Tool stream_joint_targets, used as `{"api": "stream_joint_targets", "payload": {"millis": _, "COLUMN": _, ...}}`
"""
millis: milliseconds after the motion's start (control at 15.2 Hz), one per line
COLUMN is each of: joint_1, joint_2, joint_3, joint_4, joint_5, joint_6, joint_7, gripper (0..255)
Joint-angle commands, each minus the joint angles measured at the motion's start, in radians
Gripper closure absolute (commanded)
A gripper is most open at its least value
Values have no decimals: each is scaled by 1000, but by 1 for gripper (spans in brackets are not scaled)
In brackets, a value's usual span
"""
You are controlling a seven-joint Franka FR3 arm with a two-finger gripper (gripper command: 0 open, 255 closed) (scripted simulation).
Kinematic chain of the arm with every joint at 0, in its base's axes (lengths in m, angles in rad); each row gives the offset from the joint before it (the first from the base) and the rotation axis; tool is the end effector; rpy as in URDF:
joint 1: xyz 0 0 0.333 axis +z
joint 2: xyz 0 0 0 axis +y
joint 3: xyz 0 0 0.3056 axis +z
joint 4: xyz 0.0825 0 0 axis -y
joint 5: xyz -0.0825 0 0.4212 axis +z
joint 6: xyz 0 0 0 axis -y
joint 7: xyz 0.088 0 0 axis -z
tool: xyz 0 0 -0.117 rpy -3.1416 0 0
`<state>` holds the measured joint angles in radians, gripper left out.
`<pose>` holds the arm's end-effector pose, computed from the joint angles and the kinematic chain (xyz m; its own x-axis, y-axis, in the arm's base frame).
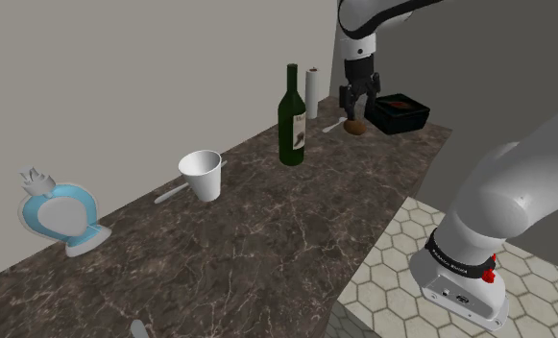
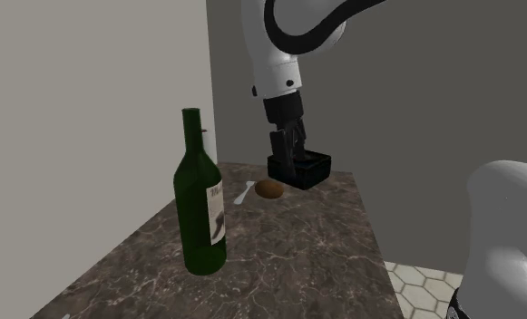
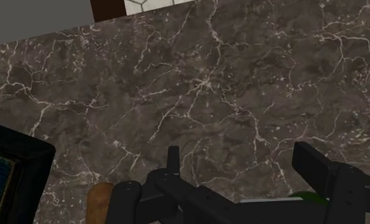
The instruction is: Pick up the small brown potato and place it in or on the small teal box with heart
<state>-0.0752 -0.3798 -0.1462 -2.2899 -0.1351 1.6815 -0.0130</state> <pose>0.4336 -0.1141 0.4494 0.9590 -0.1643 -0.2309 -0.1520 -0.9859 0.0702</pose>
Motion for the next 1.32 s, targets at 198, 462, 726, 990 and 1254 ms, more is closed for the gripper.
{"api": "stream_joint_targets", "payload": {"millis": 198, "joint_1": -31, "joint_2": 175, "joint_3": -61, "joint_4": 89, "joint_5": -6, "joint_6": 71, "joint_7": -55, "gripper": 0}}
{"api": "stream_joint_targets", "payload": {"millis": 462, "joint_1": -57, "joint_2": 324, "joint_3": -101, "joint_4": 187, "joint_5": 7, "joint_6": 109, "joint_7": -103, "gripper": 0}}
{"api": "stream_joint_targets", "payload": {"millis": 726, "joint_1": -89, "joint_2": 478, "joint_3": -133, "joint_4": 303, "joint_5": 34, "joint_6": 131, "joint_7": -153, "gripper": 0}}
{"api": "stream_joint_targets", "payload": {"millis": 990, "joint_1": -129, "joint_2": 636, "joint_3": -153, "joint_4": 441, "joint_5": 69, "joint_6": 134, "joint_7": -200, "gripper": 0}}
{"api": "stream_joint_targets", "payload": {"millis": 1254, "joint_1": -157, "joint_2": 725, "joint_3": -159, "joint_4": 513, "joint_5": 90, "joint_6": 141, "joint_7": -224, "gripper": 0}}
